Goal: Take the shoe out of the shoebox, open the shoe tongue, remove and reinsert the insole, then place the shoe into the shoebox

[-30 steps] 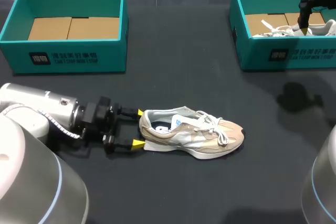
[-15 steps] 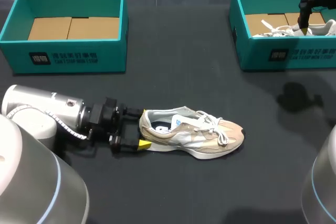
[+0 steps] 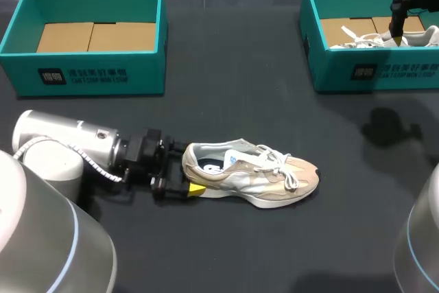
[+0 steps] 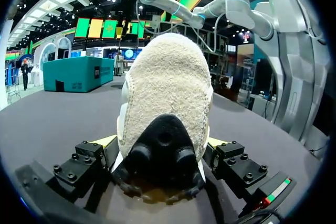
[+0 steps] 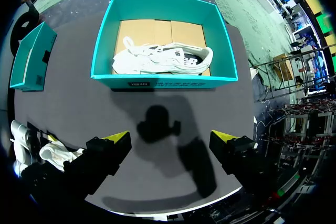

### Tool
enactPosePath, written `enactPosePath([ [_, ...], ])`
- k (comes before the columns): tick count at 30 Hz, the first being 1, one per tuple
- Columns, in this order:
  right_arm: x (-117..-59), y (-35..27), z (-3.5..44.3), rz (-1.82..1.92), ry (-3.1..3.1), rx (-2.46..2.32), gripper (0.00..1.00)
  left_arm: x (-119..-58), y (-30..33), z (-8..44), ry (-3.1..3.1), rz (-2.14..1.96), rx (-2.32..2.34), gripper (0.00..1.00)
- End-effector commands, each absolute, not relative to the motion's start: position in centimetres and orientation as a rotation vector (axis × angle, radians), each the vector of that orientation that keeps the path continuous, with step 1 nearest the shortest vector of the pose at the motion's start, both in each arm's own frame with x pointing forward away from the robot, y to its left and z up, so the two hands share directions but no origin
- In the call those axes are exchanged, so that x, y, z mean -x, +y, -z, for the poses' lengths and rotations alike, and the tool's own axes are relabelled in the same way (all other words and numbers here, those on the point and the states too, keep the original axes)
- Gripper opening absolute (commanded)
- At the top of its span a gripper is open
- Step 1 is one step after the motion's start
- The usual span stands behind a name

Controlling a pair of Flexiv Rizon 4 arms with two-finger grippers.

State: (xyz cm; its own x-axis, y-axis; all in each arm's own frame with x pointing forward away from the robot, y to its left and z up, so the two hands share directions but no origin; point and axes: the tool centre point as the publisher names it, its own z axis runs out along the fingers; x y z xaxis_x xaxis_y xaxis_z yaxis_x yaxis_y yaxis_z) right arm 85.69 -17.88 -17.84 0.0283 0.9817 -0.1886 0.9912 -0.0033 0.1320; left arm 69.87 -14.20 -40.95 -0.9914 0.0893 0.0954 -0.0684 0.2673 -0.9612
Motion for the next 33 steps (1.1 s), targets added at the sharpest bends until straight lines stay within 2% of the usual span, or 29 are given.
enactPosePath([
  [1,-85.7,-17.8,17.9,0.063,2.041,-2.076,1.00,-69.9,-14.6,41.0,-2.388,-1.832,0.023,1.00],
  [15,-85.7,-17.8,17.9,0.063,2.041,-2.076,1.00,-69.3,-15.7,41.5,-2.379,-1.843,0.028,1.00],
  [16,-85.7,-17.8,17.9,0.063,2.041,-2.076,1.00,-69.3,-15.7,41.5,-2.384,-1.844,0.027,0.95],
  [19,-85.7,-17.8,17.9,0.063,2.041,-2.076,1.00,-69.2,-15.7,41.6,-2.391,-1.844,0.023,0.05],
  [20,-85.7,-17.8,17.9,0.063,2.041,-2.076,1.00,-69.2,-15.7,41.6,-2.391,-1.844,0.023,0.00],
  [33,-85.7,-17.8,17.9,0.063,2.041,-2.076,1.00,-69.1,-15.4,41.9,-2.396,-1.828,0.012,0.00],
])
